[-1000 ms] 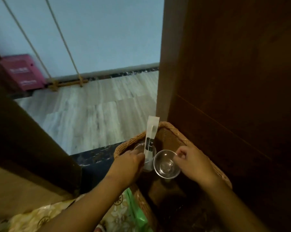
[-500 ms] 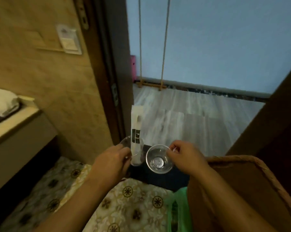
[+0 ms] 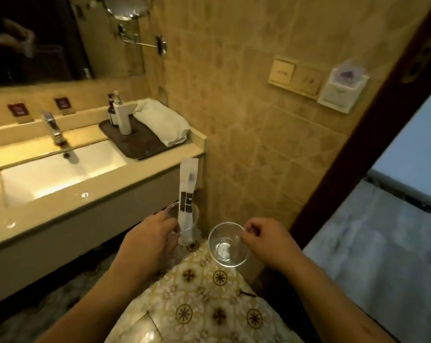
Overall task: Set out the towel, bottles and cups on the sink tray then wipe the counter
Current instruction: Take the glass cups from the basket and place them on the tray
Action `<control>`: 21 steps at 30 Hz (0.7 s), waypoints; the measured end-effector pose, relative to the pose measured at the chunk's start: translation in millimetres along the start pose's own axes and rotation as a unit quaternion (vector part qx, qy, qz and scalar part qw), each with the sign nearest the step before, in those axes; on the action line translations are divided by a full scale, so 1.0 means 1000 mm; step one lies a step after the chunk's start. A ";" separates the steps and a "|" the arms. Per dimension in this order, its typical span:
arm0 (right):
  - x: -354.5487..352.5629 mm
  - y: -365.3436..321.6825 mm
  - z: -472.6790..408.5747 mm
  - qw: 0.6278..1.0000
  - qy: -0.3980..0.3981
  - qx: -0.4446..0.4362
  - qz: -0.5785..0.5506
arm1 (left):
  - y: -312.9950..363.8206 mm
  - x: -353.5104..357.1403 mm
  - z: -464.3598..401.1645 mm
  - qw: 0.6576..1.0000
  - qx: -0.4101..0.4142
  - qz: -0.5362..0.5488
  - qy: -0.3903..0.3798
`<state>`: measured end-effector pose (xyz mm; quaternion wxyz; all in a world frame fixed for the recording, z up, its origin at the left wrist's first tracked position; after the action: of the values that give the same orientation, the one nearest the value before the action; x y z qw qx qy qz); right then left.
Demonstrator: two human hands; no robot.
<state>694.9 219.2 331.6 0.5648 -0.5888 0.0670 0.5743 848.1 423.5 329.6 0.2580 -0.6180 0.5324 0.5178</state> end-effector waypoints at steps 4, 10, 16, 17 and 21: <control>0.045 -0.066 -0.025 0.998 -0.036 -0.046 0.012 | -0.070 -0.026 0.015 0.999 -0.036 -0.016 0.010; 0.085 -0.128 -0.062 0.994 -0.086 -0.073 0.000 | -0.145 -0.041 0.020 0.994 -0.092 -0.042 0.027; 0.111 -0.157 -0.130 0.988 -0.133 -0.073 -0.033 | -0.190 -0.029 -0.015 0.989 -0.139 -0.056 0.005; 0.116 -0.161 -0.148 0.987 -0.139 -0.073 -0.033 | -0.197 -0.027 -0.025 0.988 -0.141 -0.056 0.003; 0.130 -0.178 -0.223 0.982 -0.168 -0.075 -0.046 | -0.229 -0.018 -0.075 0.984 -0.165 -0.067 -0.006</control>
<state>1001.4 190.8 272.5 0.5481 -0.5270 -0.0987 0.6419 1089.0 433.5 317.7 0.1897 -0.6831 0.3957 0.5838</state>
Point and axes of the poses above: each hand's wrist, its own z-axis away from the middle knuckle, its own x-axis out of the palm, y = z × x, the point moved 5 cm from there along -z, towards the middle knuckle, and after that the axes turned 15 degrees about x, right-handed, at the moved point
